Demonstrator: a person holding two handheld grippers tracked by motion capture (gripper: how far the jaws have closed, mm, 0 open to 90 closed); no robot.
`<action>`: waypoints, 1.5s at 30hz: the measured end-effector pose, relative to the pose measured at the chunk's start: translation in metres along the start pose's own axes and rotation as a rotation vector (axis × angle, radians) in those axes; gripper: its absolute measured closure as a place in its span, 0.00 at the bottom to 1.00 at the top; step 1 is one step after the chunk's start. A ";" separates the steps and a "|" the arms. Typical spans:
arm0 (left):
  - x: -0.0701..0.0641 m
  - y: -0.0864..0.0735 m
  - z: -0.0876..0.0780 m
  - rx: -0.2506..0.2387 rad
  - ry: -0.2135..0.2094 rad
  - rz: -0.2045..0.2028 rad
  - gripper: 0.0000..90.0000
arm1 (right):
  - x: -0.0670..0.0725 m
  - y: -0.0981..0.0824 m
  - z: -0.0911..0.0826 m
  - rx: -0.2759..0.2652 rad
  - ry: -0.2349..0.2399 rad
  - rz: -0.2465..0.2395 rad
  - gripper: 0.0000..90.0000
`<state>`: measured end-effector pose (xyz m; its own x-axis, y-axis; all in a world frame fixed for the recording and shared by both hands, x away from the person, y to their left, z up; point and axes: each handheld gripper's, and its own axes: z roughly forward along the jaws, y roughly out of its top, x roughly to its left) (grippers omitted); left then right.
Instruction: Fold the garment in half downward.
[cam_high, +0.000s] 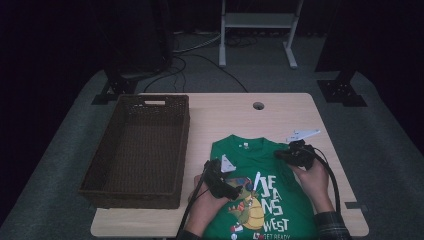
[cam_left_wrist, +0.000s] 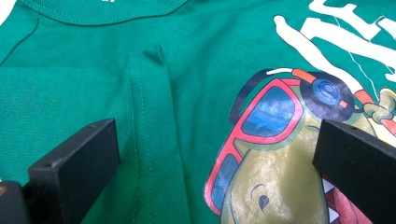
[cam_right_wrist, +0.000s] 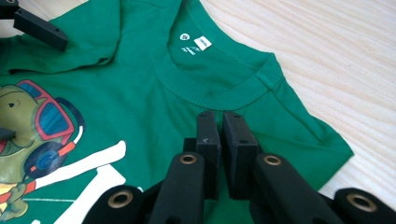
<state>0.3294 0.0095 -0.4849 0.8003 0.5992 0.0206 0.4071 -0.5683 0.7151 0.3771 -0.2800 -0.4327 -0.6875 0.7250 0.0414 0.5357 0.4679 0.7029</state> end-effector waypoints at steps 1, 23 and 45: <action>0.000 0.000 0.000 0.000 0.000 0.000 0.00 | 0.000 0.000 0.001 0.001 0.002 0.003 0.95; 0.000 0.000 0.000 0.000 0.000 0.000 0.00 | -0.003 -0.005 0.011 -0.075 0.019 0.073 0.18; 0.000 0.000 0.000 0.001 0.000 0.000 0.00 | 0.033 -0.037 0.010 -0.057 -0.018 -0.019 0.00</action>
<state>0.3295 0.0095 -0.4849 0.8005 0.5989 0.0208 0.4071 -0.5690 0.7145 0.3396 -0.2687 -0.4648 -0.6885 0.7251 0.0151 0.4933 0.4528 0.7427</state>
